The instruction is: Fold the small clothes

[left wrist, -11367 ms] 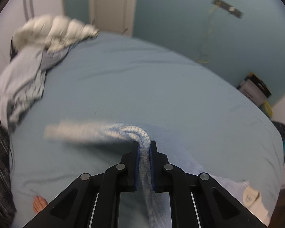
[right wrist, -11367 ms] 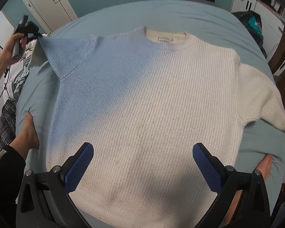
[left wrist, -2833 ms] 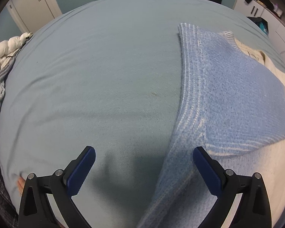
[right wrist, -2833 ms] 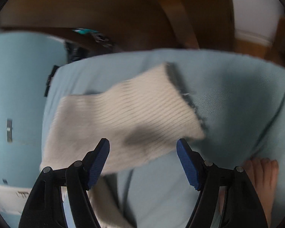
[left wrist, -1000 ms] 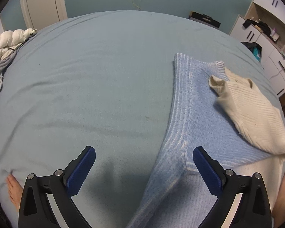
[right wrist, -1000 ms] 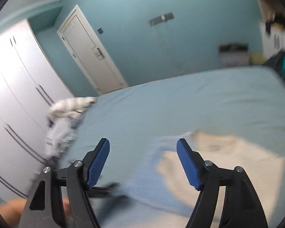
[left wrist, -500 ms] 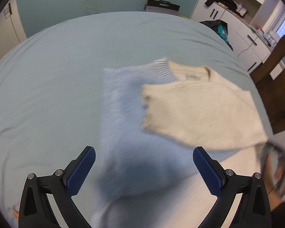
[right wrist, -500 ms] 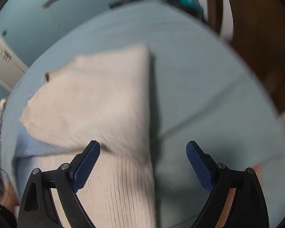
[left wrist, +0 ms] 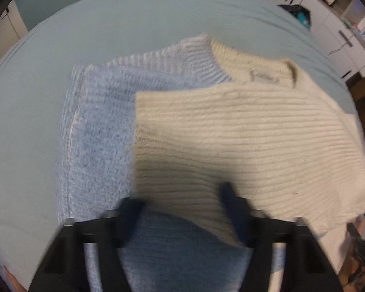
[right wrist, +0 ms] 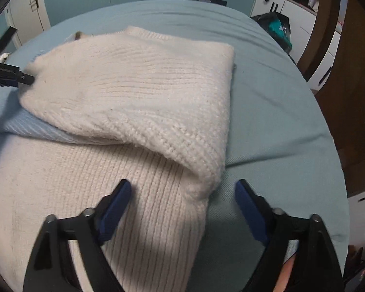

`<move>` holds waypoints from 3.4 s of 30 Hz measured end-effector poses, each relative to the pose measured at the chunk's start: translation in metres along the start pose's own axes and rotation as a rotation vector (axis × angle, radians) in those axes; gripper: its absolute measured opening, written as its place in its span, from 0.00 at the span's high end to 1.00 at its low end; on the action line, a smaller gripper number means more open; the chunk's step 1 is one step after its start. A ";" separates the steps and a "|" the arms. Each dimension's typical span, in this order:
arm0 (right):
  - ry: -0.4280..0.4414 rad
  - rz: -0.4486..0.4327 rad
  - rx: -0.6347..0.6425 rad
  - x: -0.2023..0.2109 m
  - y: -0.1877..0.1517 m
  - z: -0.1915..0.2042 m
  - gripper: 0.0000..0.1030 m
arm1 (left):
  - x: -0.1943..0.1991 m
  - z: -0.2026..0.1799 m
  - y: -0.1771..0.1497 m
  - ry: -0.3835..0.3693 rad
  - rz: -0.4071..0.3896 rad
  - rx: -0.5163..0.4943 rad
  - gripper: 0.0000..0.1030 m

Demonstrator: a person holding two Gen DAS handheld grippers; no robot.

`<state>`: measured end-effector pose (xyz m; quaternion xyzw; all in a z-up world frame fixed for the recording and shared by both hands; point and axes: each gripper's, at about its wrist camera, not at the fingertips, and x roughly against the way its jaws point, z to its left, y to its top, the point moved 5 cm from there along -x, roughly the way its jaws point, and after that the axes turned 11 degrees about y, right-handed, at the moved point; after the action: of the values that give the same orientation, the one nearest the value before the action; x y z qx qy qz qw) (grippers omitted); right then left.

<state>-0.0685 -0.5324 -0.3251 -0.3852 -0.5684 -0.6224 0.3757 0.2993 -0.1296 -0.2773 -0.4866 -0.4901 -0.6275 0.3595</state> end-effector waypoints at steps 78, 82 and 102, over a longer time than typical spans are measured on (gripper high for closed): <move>0.091 -0.181 -0.225 -0.001 0.179 0.073 0.45 | 0.049 0.122 -0.038 0.233 -0.166 -0.046 0.01; 0.078 -0.074 0.022 -0.005 0.126 0.122 0.45 | 0.030 0.114 -0.042 0.332 -0.105 -0.112 0.01; 0.152 -0.269 -0.032 0.017 0.137 0.114 0.36 | 0.073 0.108 -0.024 0.191 -0.313 0.053 0.00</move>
<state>0.0543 -0.4290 -0.2462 -0.2632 -0.5746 -0.7036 0.3247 0.2848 -0.0174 -0.2081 -0.3329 -0.5399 -0.7059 0.3153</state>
